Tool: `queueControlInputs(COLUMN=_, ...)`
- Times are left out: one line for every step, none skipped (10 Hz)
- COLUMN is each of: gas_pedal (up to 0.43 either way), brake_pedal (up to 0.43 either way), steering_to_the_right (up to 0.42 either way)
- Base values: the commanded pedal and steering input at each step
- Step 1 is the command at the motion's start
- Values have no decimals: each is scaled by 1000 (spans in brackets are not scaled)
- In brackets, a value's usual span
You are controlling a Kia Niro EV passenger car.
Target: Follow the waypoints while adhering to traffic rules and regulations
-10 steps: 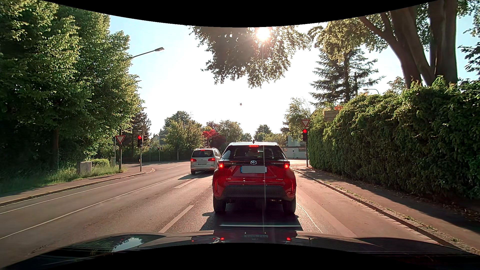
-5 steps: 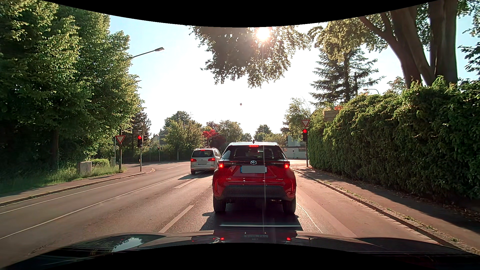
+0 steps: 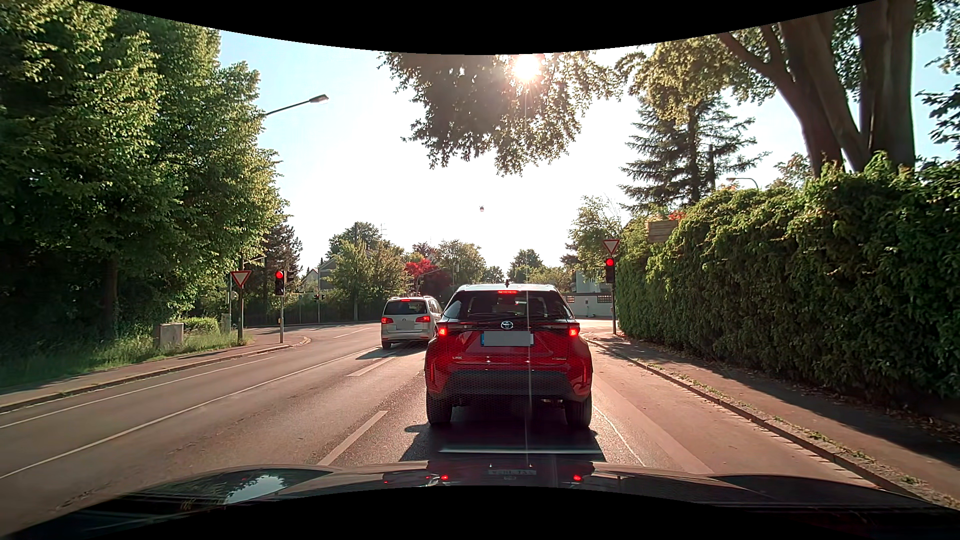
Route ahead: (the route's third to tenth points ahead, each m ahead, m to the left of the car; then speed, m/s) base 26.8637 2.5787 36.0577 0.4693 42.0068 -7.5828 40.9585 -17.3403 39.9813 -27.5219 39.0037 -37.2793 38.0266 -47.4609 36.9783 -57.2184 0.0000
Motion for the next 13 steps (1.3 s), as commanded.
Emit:
queueControlInputs(gas_pedal=0, brake_pedal=250, steering_to_the_right=-7)
queueControlInputs(gas_pedal=0, brake_pedal=250, steering_to_the_right=-7)
queueControlInputs(gas_pedal=0, brake_pedal=250, steering_to_the_right=-7)
queueControlInputs(gas_pedal=0, brake_pedal=250, steering_to_the_right=-7)
queueControlInputs(gas_pedal=0, brake_pedal=250, steering_to_the_right=-7)
queueControlInputs(gas_pedal=0, brake_pedal=250, steering_to_the_right=-7)
queueControlInputs(gas_pedal=0, brake_pedal=250, steering_to_the_right=-7)
queueControlInputs(gas_pedal=0, brake_pedal=250, steering_to_the_right=-7)
queueControlInputs(gas_pedal=0, brake_pedal=250, steering_to_the_right=-7)
queueControlInputs(gas_pedal=0, brake_pedal=250, steering_to_the_right=-7)
queueControlInputs(gas_pedal=0, brake_pedal=250, steering_to_the_right=-7)
queueControlInputs(gas_pedal=0, brake_pedal=250, steering_to_the_right=-6)
queueControlInputs(gas_pedal=0, brake_pedal=250, steering_to_the_right=-7)
